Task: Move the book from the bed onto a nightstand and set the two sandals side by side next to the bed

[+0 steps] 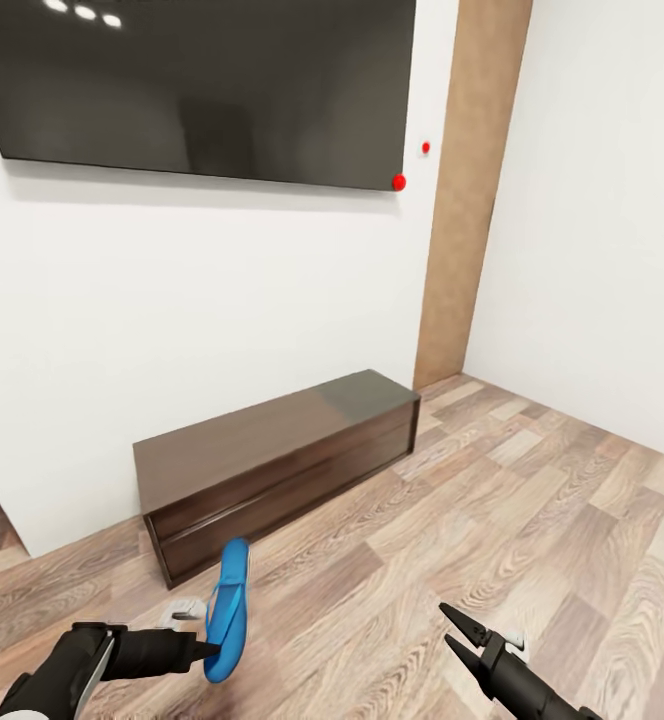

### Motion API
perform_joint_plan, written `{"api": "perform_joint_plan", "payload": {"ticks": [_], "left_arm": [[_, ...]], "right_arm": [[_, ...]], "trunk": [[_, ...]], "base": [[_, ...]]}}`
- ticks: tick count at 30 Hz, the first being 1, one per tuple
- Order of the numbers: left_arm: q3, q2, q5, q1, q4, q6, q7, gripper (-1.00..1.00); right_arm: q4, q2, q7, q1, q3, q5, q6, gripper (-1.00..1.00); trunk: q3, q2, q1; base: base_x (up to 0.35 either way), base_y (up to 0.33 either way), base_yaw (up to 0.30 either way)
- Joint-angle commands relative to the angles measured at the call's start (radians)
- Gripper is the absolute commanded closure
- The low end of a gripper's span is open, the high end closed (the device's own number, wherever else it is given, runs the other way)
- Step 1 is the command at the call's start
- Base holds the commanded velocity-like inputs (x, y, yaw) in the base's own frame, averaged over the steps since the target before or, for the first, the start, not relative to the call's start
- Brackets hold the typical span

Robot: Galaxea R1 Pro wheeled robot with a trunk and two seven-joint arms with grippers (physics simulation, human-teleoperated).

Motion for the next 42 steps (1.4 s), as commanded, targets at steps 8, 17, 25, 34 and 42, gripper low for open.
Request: {"api": "perform_joint_plan", "payload": {"ticks": [8,17,25,34,42], "left_arm": [[0.012,0.005,-0.008,-0.001,0.003,0.008,-0.006,1.00],[0.084,0.012,-0.009,-0.001,0.022,0.008,-0.007,1.00],[0.095,0.025,-0.009,-0.001,0.024,0.008,-0.005,1.00],[0.095,0.036,-0.010,-0.001,0.027,0.009,-0.005,1.00],[0.096,0.037,-0.009,-0.001,0.027,0.009,-0.005,1.00]], "right_arm": [[0.000,0.000,0.000,0.000,-0.001,-0.006,0.007,-1.00],[0.000,0.000,0.000,0.000,0.000,-0.005,0.007,-1.00],[0.000,0.000,0.000,0.000,0.001,-0.002,0.007,-1.00],[0.000,0.000,0.000,0.000,0.001,0.000,0.007,-1.00],[0.000,0.000,0.000,0.000,0.001,0.001,0.007,-1.00]], "trunk": [[-0.004,0.000,0.000],[-0.007,0.000,0.000],[-0.010,0.000,0.000],[-0.013,0.000,0.000],[-0.016,0.000,0.000]], "base": [[0.000,0.000,0.250],[0.000,0.000,0.250],[0.000,0.000,0.250],[0.000,0.000,0.250],[0.000,0.000,0.250]]}}
